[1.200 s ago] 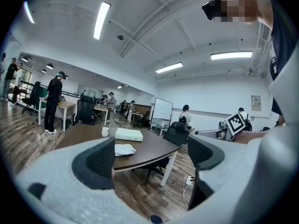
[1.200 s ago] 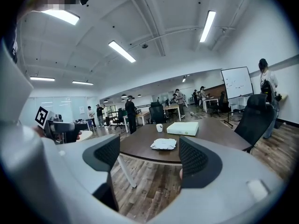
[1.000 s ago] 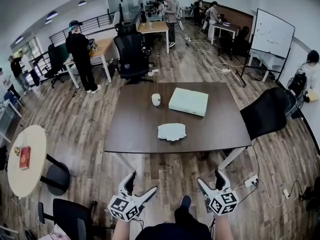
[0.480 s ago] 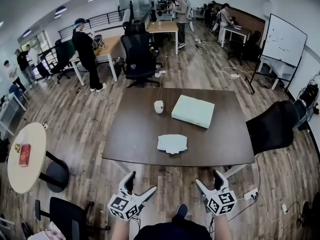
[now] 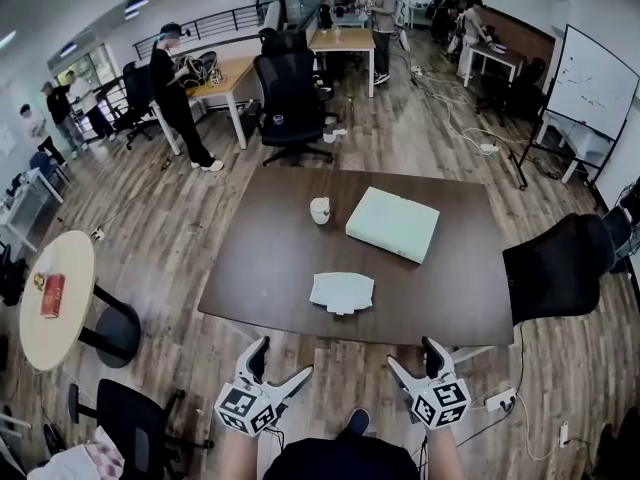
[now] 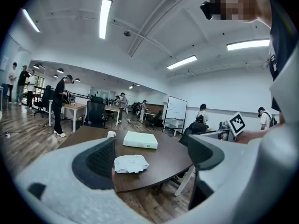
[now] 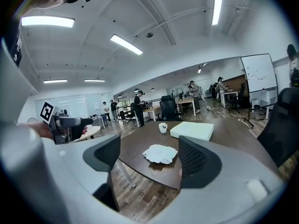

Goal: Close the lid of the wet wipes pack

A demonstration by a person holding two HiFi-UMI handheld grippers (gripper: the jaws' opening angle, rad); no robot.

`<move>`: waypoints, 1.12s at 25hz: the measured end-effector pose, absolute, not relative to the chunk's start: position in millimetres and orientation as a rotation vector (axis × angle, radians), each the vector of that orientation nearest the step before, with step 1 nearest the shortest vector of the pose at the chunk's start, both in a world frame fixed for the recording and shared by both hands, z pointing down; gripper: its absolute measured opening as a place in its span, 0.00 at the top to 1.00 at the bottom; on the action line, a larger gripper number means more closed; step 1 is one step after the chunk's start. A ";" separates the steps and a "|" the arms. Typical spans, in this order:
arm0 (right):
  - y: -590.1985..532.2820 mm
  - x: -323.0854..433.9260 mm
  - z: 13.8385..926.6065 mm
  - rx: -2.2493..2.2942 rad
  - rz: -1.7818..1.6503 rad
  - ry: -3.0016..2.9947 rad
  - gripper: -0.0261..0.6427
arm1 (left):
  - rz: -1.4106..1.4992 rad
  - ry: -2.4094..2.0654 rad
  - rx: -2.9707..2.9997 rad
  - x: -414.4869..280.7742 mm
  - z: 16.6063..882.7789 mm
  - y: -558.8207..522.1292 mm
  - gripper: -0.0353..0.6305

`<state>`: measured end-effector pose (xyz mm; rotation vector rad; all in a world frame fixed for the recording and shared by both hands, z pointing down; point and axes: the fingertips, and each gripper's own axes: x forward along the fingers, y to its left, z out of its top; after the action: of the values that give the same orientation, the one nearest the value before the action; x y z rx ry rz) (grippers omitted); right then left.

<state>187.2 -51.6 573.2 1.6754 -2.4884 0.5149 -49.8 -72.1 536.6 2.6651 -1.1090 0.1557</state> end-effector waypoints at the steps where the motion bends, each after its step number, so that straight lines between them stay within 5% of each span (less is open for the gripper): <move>1: -55.9 188.5 573.5 1.668 0.521 -2.492 0.36 | 0.162 -1.112 2.663 -48.2 536.5 -75.4 0.24; 28: -167.7 140.2 629.7 1.679 0.531 -2.371 0.36 | 0.192 -1.103 2.733 -66.9 573.3 -214.0 0.24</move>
<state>140.2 -167.7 629.7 1.6789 -2.3711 0.5308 -66.9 -214.0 573.3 2.7328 -1.1025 0.1916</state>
